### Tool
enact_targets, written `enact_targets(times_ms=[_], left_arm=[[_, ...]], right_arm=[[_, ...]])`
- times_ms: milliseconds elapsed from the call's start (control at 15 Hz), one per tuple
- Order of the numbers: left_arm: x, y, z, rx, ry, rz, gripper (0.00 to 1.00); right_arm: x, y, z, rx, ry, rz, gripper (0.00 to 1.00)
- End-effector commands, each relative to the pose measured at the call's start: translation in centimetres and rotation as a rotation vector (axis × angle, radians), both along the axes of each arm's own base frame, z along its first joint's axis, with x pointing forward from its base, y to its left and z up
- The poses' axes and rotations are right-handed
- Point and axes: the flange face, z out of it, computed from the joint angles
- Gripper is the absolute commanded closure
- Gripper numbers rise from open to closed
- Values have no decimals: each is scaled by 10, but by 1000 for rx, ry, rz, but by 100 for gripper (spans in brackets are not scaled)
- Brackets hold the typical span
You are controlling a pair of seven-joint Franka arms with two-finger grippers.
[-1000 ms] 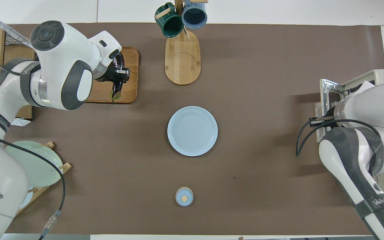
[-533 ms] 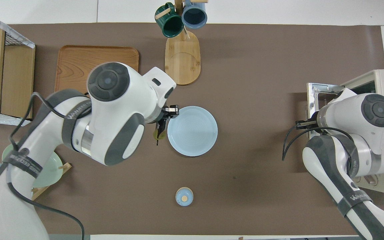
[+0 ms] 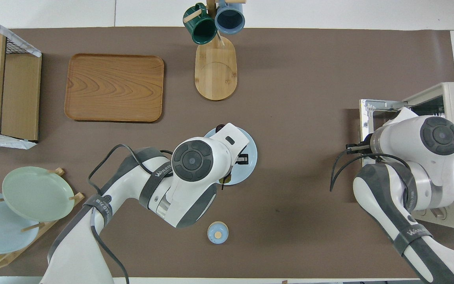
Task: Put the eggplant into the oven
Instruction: 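Carry the eggplant onto the blue plate while the right gripper approaches, then release the eggplant on the plate and withdraw the left gripper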
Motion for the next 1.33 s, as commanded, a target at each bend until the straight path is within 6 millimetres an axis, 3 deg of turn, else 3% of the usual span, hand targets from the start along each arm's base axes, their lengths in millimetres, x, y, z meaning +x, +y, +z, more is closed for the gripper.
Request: enact_targets(times_ms=[0, 333, 533, 600, 667, 800, 933, 1000, 1133, 1200, 1267], left_arm=[[2, -5, -18, -13, -4, 8, 100], [4, -3, -20, -11, -5, 1, 100], [5, -2, -20, -10, -5, 1, 96], [5, -1, -20, -9, -3, 3, 41], [5, -1, -20, -7, -1, 3, 0], [9, 4, -13, -9, -4, 9, 0], [17, 21, 9, 3, 5, 15, 0], [26, 40, 27, 10, 9, 23, 0], [53, 87, 65, 31, 27, 27, 0], [64, 109, 79, 42, 37, 19, 0], [78, 140, 95, 55, 44, 13, 0]], right_arm=[[1, -18, -22, -16, 0, -26, 100], [0, -14, -23, 11, -13, -64, 100], [1, 18, -22, 55, -20, -106, 100], [1, 32, -20, 66, -24, -104, 100], [2, 44, -18, 71, -28, -90, 100], [14, 52, -2, 76, -56, -72, 100], [21, 59, 13, 73, -39, -55, 100], [24, 63, 19, 73, -33, -55, 89], [23, 74, 27, 74, -35, -37, 46], [26, 78, 34, 77, -39, -31, 37], [29, 87, 39, 72, -22, -14, 36]])
